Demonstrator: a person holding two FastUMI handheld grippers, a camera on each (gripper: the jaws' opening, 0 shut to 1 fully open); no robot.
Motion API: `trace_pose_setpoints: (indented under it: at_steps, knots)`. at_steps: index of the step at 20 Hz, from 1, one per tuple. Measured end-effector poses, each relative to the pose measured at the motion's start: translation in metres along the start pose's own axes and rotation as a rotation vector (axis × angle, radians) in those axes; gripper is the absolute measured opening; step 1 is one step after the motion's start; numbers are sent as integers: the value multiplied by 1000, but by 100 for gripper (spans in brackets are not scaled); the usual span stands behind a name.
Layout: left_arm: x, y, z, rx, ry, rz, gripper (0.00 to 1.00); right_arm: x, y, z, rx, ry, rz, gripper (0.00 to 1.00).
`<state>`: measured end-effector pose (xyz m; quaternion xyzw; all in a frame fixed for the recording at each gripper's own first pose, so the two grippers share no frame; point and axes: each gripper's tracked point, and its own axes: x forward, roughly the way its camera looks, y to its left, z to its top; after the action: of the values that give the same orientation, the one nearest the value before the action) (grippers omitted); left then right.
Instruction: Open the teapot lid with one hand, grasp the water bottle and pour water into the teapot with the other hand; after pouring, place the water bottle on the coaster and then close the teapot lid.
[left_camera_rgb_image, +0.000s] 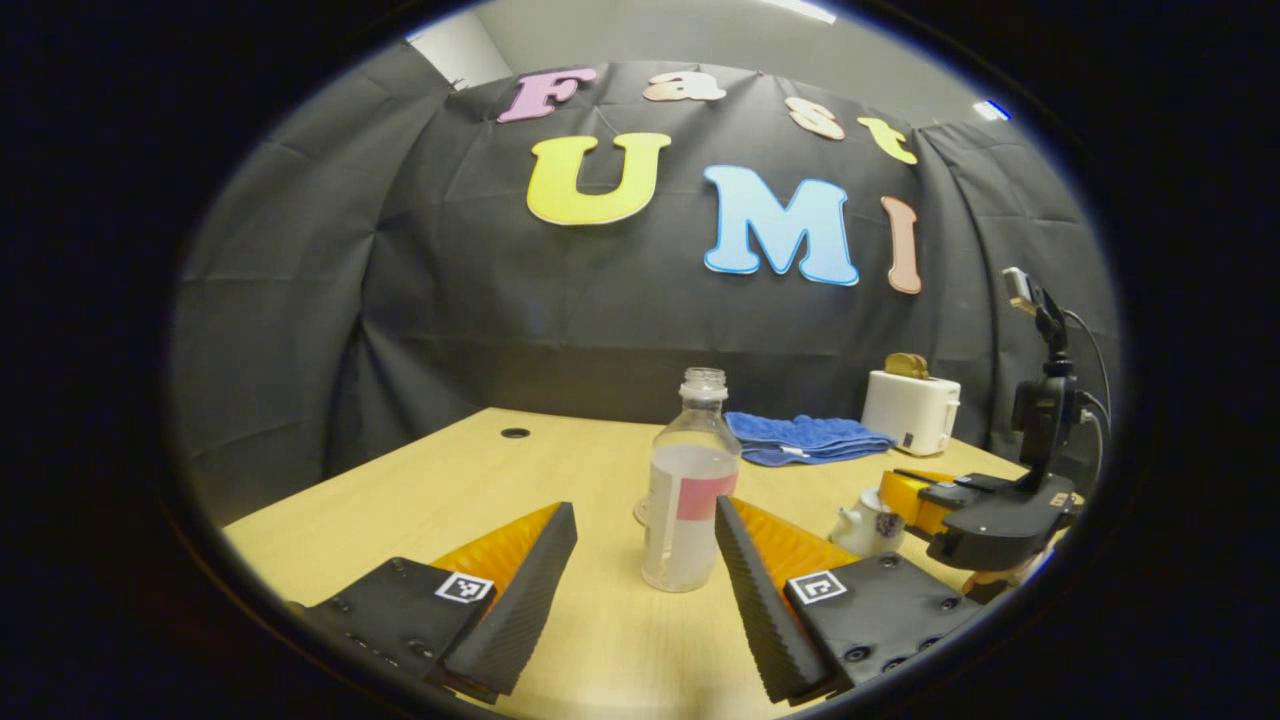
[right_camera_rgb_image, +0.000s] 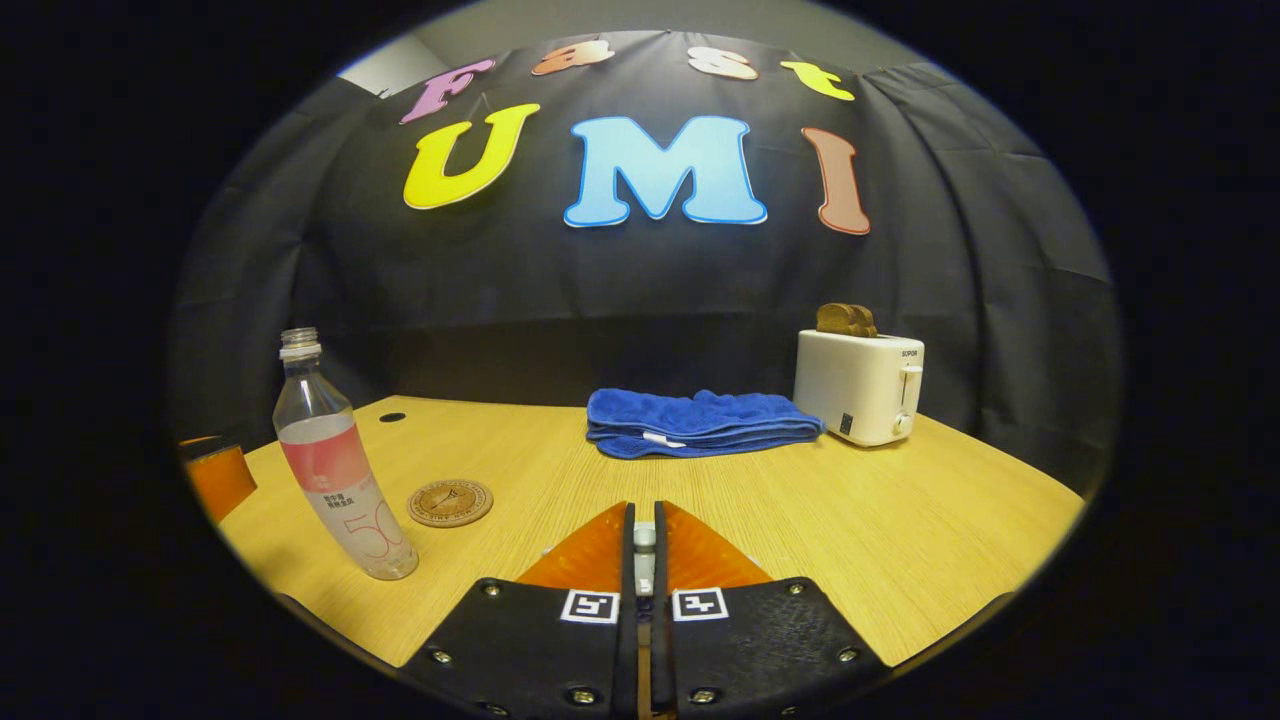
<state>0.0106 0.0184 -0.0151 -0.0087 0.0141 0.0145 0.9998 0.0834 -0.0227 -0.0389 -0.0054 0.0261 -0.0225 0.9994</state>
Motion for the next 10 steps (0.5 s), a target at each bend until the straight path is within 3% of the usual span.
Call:
trace_pose_setpoints:
  at_steps: [4, 7, 10]
  knots:
    - [5, -7, -3, -15, 1, -32, 92, -3, 2, 2, 30, -15, 20, 5]
    - [13, -13, -3, -9, -1, -56, 100, -9, 1, 17, 40, -72, 30, 5]
    - [25, -15, -10, 5, 13, -53, 99, -17, -1, 33, 33, -137, 31, 5]
